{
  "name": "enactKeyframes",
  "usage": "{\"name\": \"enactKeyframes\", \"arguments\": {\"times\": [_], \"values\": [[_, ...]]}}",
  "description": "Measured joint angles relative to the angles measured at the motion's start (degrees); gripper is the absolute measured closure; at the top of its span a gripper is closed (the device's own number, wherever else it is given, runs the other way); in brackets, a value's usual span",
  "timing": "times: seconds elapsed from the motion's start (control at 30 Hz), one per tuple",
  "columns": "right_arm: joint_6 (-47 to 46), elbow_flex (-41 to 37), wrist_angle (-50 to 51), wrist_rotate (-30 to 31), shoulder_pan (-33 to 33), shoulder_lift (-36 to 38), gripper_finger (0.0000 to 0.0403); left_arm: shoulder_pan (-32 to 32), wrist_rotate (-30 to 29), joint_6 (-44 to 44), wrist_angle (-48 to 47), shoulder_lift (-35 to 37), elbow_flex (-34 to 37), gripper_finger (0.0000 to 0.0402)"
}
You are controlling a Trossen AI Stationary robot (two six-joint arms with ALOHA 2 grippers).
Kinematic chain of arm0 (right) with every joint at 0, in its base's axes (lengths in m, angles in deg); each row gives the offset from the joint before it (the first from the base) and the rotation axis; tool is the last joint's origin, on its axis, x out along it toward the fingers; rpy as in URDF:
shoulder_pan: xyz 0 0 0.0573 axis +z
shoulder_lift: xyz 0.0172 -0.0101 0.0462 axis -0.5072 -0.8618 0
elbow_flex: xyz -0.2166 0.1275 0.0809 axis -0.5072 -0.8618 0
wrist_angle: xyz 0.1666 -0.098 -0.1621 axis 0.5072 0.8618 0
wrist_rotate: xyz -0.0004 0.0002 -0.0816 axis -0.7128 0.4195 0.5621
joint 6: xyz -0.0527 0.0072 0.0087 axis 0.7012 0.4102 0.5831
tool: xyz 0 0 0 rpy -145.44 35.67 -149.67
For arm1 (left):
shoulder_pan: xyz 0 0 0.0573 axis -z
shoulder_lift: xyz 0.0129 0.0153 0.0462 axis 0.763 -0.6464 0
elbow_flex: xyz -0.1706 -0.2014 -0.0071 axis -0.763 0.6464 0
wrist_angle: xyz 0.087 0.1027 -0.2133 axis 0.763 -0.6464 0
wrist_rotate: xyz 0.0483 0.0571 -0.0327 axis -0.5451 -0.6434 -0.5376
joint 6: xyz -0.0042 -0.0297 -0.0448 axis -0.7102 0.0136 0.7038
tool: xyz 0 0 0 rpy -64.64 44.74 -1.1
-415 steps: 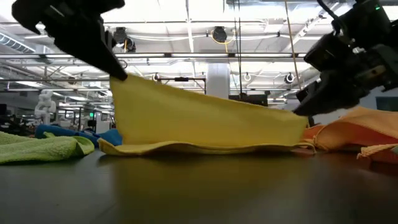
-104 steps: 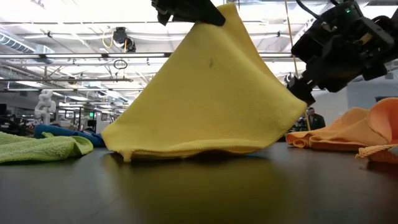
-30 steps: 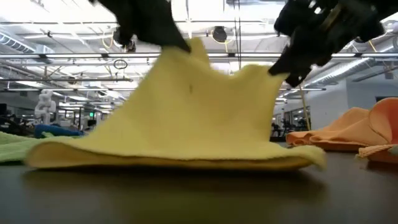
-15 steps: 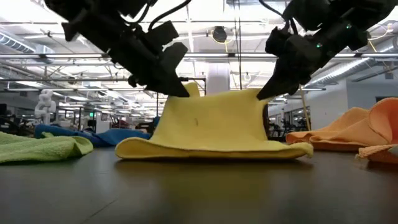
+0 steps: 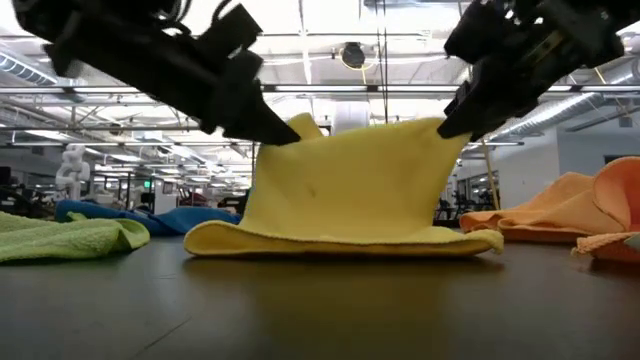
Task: Fold microfiber towels
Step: Fold the yellow microfiber cloth
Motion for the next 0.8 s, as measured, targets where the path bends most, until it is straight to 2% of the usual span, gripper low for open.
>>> {"name": "enactKeyframes", "arguments": {"times": [0.23, 0.5, 0.6, 0.8], "values": [[-1.7, 0.0, -10.7, -0.1, 6.7, -7.4, 0.0403, 6.1, 0.0, -2.2, -0.7, -0.4, 0.0, 0.0401], [-4.5, 0.0, -16.4, -0.1, 8.9, -16.7, 0.0398, 9.4, -0.6, 0.2, -4.1, -1.0, 0.0, 0.0401], [-4.9, 0.0, -17.6, -1.1, 9.1, -18.0, 0.0395, 9.9, 1.7, 0.7, -3.7, -1.0, 0.0, 0.0398], [-4.7, 0.0, -18.7, -3.7, 9.1, -18.5, 0.0381, 10.0, 10.2, 3.2, -3.6, -1.0, 0.0, 0.0393]]}}
